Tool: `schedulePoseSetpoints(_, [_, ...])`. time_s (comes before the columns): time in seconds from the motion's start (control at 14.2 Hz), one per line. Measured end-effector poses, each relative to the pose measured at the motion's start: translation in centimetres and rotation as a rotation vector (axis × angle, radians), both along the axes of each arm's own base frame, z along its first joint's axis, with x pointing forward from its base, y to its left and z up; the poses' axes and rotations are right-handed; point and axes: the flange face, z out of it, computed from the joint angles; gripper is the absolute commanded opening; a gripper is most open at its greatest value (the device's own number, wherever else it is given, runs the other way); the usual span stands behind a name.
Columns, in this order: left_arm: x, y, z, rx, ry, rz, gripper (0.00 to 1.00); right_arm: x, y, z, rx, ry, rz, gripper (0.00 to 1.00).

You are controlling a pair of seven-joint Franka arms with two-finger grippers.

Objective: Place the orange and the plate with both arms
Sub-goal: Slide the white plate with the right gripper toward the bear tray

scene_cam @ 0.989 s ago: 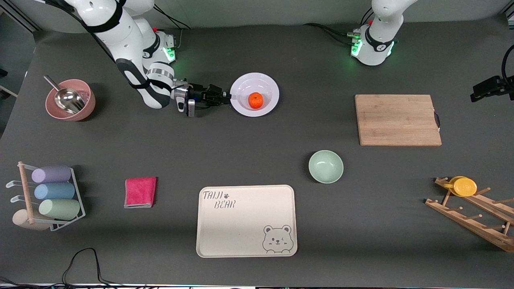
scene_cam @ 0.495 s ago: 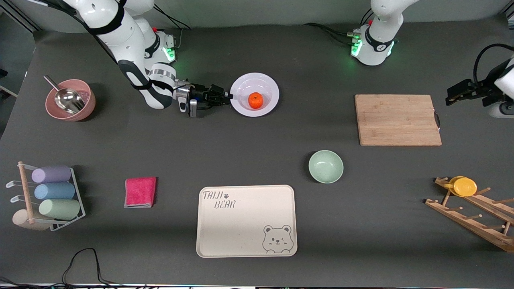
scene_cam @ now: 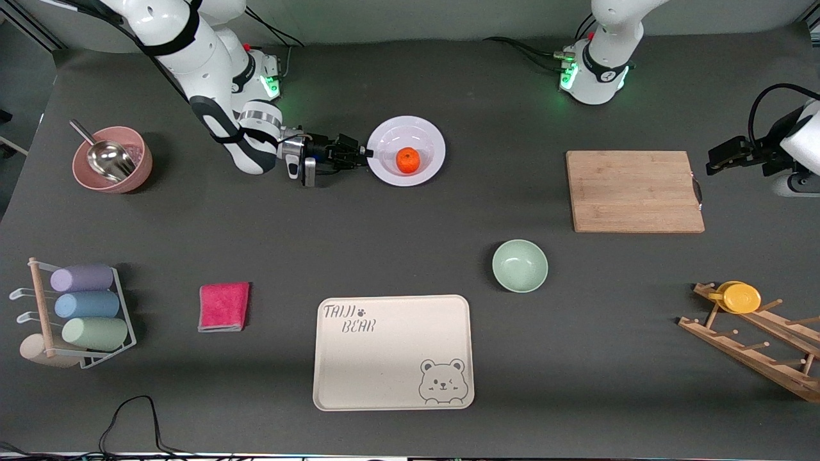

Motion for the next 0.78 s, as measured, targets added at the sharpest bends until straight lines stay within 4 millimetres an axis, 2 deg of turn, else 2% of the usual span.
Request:
schedulePoseSetpoints(0.21, [-0.01, 0.0, 0.01, 0.0, 0.0, 0.0, 1.0, -0.22, 0.55, 0.07, 0.003, -0.005, -0.001, 0.22])
schedulePoseSetpoints(0.42, [-0.01, 0.0, 0.02, 0.0, 0.0, 0.0, 1.0, -0.34, 0.7, -0.01, 0.001, -0.02, -0.004, 0.0])
schedulePoseSetpoints(0.78, [-0.02, -0.01, 0.04, 0.0, -0.001, 0.0, 1.0, -0.32, 0.74, -0.06, 0.0, -0.022, -0.004, 0.0])
